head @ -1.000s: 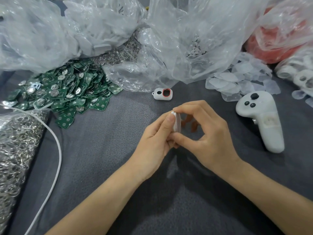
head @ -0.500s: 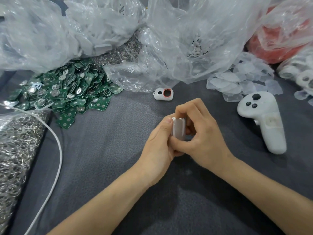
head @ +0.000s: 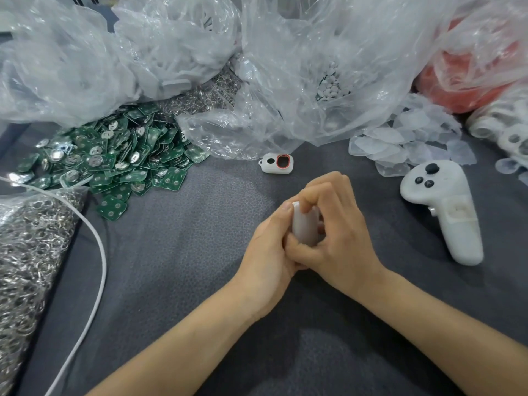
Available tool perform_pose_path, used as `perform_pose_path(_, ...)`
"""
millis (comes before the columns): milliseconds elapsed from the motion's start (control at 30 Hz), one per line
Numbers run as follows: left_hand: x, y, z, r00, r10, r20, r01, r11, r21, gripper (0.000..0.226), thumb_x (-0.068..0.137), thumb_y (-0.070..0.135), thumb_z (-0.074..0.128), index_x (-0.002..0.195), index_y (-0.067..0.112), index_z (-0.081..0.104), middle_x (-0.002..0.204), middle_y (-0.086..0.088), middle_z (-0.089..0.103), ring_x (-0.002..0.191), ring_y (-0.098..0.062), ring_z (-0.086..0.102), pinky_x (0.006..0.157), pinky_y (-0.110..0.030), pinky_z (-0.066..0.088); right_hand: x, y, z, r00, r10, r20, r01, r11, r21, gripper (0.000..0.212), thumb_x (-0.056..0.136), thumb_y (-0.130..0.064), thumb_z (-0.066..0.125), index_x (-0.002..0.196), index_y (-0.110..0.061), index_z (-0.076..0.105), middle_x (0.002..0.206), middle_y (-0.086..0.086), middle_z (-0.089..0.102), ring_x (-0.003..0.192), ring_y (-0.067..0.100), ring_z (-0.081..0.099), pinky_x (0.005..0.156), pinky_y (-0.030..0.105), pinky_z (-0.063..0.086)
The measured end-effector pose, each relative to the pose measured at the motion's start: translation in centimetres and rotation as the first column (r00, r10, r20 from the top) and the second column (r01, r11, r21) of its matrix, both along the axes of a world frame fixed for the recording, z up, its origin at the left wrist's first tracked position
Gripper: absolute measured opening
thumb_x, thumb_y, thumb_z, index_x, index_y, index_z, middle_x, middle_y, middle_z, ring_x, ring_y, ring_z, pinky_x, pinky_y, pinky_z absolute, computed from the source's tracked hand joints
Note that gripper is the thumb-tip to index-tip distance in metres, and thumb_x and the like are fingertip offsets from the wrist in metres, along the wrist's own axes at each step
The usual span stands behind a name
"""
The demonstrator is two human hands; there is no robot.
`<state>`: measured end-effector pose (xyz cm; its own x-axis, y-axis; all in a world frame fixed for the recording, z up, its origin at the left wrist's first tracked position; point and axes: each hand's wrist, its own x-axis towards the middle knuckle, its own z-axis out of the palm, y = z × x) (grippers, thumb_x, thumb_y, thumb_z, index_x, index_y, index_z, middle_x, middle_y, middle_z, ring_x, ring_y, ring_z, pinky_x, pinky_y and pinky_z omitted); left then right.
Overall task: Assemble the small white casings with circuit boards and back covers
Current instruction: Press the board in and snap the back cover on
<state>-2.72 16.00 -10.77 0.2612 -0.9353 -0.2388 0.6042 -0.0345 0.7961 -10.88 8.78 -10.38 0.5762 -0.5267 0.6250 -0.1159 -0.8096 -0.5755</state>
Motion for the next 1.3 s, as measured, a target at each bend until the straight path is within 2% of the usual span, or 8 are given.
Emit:
perform_pose_path(133, 0.2, 0.1, 0.0, 0.997, -0.016, -0.076, 0.016, 1.000, 0.002, 0.027, 0.075, 0.033, 0.052, 0.068, 0.020, 0.074, 0.072, 0.000, 0.067, 0.070, -0.007, 0.067, 0.063, -0.021, 0.055, 0.4, -0.1, 0.4, 0.995, 0.093, -0.020, -0.095, 0.988, -0.124, 0.027, 0.067, -0.007, 0.053, 0.088, -0.013, 0.039, 0.085, 0.010, 0.049, 0.081, 0.020, 0.039, 0.076, 0.024, 0.034)
perform_pose_path(267, 0.4, 0.1, 0.2, 0.988, 0.011, -0.154, -0.010, 1.000, 0.011, 0.028, 0.072, 0.028, 0.051, 0.056, 0.020, 0.072, 0.061, 0.004, 0.065, 0.061, -0.004, 0.066, 0.058, -0.018, 0.054, 1.0, -0.1, 0.9, 0.994, 0.094, -0.055, -0.102, 0.981, -0.164, 0.016, 0.065, -0.005, 0.050, 0.080, -0.004, 0.044, 0.077, 0.012, 0.046, 0.074, 0.023, 0.038, 0.070, 0.025, 0.031)
perform_pose_path(467, 0.3, -0.1, 0.1, 0.991, -0.002, -0.131, 0.011, 0.997, 0.071, 0.055, 0.095, 0.011, 0.036, 0.054, 0.021, 0.070, 0.061, 0.004, 0.063, 0.062, -0.002, 0.065, 0.058, -0.018, 0.054, 1.1, -0.8, 0.9, 0.984, 0.153, -0.092, -0.170, 0.960, -0.224, 0.005, 0.064, -0.004, 0.052, 0.066, -0.004, 0.047, 0.070, 0.010, 0.043, 0.074, 0.017, 0.032, 0.072, 0.020, 0.026)
perform_pose_path(633, 0.3, -0.1, 0.3, 0.993, -0.033, -0.112, 0.042, 0.995, 0.085, 0.059, 0.096, 0.009, 0.031, 0.050, 0.022, 0.065, 0.055, 0.005, 0.058, 0.056, -0.001, 0.061, 0.055, -0.018, 0.053, 1.4, -1.1, 0.8, 0.974, 0.204, -0.102, -0.222, 0.948, -0.226, 0.005, 0.064, -0.005, 0.048, 0.065, -0.008, 0.045, 0.070, 0.006, 0.038, 0.069, 0.019, 0.032, 0.064, 0.028, 0.028)
perform_pose_path(800, 0.7, 0.0, 0.1, 0.992, -0.069, -0.105, 0.077, 0.994, 0.074, 0.053, 0.099, 0.015, 0.033, 0.064, 0.022, 0.073, 0.072, 0.001, 0.068, 0.072, -0.006, 0.068, 0.063, -0.021, 0.056, 1.3, -1.0, 0.6, 0.975, 0.213, -0.064, -0.220, 0.966, -0.136, 0.005, 0.066, -0.003, 0.051, 0.065, -0.003, 0.046, 0.069, 0.007, 0.038, 0.067, 0.019, 0.034, 0.065, 0.025, 0.028)
perform_pose_path(900, 0.9, 0.3, 0.4, 0.984, -0.084, -0.158, 0.092, 0.995, 0.042, 0.029, 0.091, 0.024, 0.042, 0.088, 0.015, 0.069, 0.082, -0.004, 0.070, 0.078, -0.012, 0.070, 0.064, -0.025, 0.057, 0.6, -1.4, 0.6, 0.968, 0.246, -0.049, -0.249, 0.964, -0.091, 0.012, 0.074, -0.011, 0.055, 0.069, -0.001, 0.050, 0.072, 0.007, 0.043, 0.072, 0.018, 0.036, 0.068, 0.023, 0.031)
perform_pose_path(1067, 1.6, 0.1, 0.4, 0.968, -0.071, -0.239, 0.076, 0.997, 0.008, 0.027, 0.086, 0.029, 0.043, 0.098, 0.013, 0.061, 0.082, -0.005, 0.065, 0.061, -0.012, 0.057, 0.049, -0.020, 0.047, -0.6, -2.4, 0.2, 0.983, 0.162, -0.083, -0.169, 0.982, -0.086, 0.027, 0.086, -0.024, 0.064, 0.073, -0.001, 0.060, 0.078, 0.008, 0.054, 0.075, 0.024, 0.046, 0.072, 0.026, 0.040)
perform_pose_path(1300, 1.8, 0.2, 0.2, 0.973, -0.130, -0.190, 0.132, 0.991, 0.000, 0.043, 0.088, 0.034, 0.044, 0.120, 0.009, 0.055, 0.083, -0.010, 0.069, 0.051, -0.013, 0.052, 0.048, -0.021, 0.045, -1.3, -3.3, 1.1, 0.988, 0.029, 0.155, -0.076, 0.949, 0.306, 0.025, 0.090, -0.034, 0.058, 0.076, -0.013, 0.056, 0.065, 0.007, 0.053, 0.054, 0.020, 0.047, 0.051, 0.031, 0.039)
